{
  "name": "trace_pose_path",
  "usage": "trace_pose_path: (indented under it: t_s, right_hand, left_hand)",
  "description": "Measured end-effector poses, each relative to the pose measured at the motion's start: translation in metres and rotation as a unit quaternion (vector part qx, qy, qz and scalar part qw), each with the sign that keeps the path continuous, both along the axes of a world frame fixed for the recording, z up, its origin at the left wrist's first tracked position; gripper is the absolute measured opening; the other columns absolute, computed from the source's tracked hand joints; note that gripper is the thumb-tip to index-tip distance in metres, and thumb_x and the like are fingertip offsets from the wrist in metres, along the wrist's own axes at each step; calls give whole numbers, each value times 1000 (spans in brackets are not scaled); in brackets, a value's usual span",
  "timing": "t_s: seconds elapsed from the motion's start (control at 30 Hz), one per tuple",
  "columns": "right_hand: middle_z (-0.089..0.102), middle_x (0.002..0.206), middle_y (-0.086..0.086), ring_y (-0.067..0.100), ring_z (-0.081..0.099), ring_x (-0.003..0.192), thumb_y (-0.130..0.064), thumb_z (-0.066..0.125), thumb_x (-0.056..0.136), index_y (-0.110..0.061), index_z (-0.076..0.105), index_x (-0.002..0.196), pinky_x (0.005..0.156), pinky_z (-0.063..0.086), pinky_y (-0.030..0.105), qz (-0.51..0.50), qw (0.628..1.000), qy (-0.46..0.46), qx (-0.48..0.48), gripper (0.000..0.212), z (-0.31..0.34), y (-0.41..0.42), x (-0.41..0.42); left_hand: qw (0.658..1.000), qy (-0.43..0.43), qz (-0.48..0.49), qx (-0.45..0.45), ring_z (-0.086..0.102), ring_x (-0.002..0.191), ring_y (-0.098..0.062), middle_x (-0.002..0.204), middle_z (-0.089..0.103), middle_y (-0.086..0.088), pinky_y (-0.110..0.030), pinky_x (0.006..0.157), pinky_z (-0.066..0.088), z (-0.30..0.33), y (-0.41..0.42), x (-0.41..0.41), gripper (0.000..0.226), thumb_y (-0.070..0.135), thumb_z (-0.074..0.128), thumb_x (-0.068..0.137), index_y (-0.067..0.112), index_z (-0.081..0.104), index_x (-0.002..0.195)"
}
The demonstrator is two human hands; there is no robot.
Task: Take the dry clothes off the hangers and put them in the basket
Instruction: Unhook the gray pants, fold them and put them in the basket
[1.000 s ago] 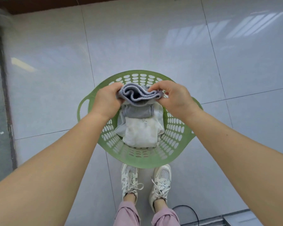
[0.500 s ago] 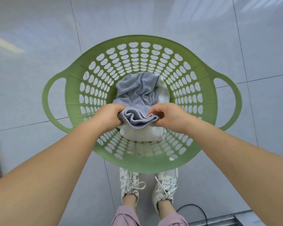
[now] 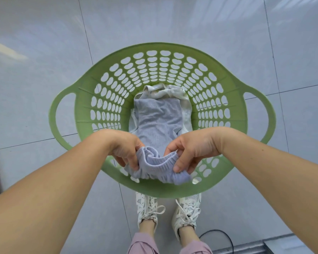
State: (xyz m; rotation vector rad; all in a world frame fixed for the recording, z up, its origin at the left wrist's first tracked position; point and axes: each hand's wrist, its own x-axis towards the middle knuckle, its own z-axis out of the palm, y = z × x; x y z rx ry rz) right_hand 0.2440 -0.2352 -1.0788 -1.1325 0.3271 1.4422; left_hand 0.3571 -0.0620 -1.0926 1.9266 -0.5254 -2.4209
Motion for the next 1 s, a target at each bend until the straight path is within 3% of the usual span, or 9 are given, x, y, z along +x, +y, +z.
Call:
trace_pose_path:
  t_s: [0.17, 0.23, 0.37, 0.47, 0.57, 0.77, 1.0]
  right_hand:
    - [67, 94, 5, 20, 65, 86, -1, 68, 80, -22, 62, 91, 79, 55, 28, -49, 988, -61, -132, 24, -11, -10, 15]
    - [65, 96, 6, 21, 62, 88, -3, 66, 81, -24, 60, 90, 80, 55, 31, -94, 962, -109, -234, 24, -20, -14, 24]
    - [63, 104, 11, 25, 60, 96, -4, 61, 83, -12, 62, 107, 87, 53, 39, -163, 890, -187, -383, 25, -43, -19, 47]
    - [56, 127, 9, 27, 54, 113, -11, 56, 88, -16, 50, 130, 96, 47, 36, -145, 860, -198, -447, 42, -73, -21, 62]
    - [43, 140, 10, 28, 47, 122, -16, 53, 93, -16, 32, 142, 90, 42, 31, -106, 841, -170, -503, 54, -105, -19, 62]
    - [48, 134, 16, 31, 46, 123, -12, 53, 91, -7, 40, 135, 100, 39, 36, -56, 860, -167, -479, 46, -122, 0, 36]
    - [48, 135, 8, 25, 51, 119, -15, 54, 92, -14, 40, 137, 92, 44, 32, -108, 870, -170, -451, 47, -56, -2, 20]
  left_hand:
    - [993, -78, 84, -24, 61, 82, -16, 87, 68, 0, -33, 83, 52, -8, -3, 16, 30, -5, 72, 70, 19, 68, 88]
    - [977, -145, 147, -47, 57, 81, -16, 86, 65, 0, -31, 76, 49, -14, -9, 23, 30, -5, 69, 72, 19, 66, 90]
    - [928, -266, 242, -99, 53, 85, -19, 88, 61, -2, -30, 73, 42, -38, -27, 35, 29, -3, 67, 75, 18, 62, 94]
    - [906, -333, 243, -99, 56, 103, -26, 112, 60, -10, -35, 85, 48, -70, -40, 41, 43, 0, 65, 79, 16, 56, 118]
    - [914, -352, 191, -57, 46, 121, -30, 139, 43, -12, -37, 98, 42, -99, -46, 34, 69, 4, 61, 85, 17, 27, 144]
    - [942, -308, 129, -46, 42, 127, -29, 146, 34, -14, -34, 99, 40, -116, -36, -2, 73, 5, 58, 88, 18, 18, 147]
    - [929, -319, 167, -82, 48, 122, -26, 141, 43, -9, -31, 91, 42, -55, -32, -15, 58, 4, 57, 88, 21, 38, 140]
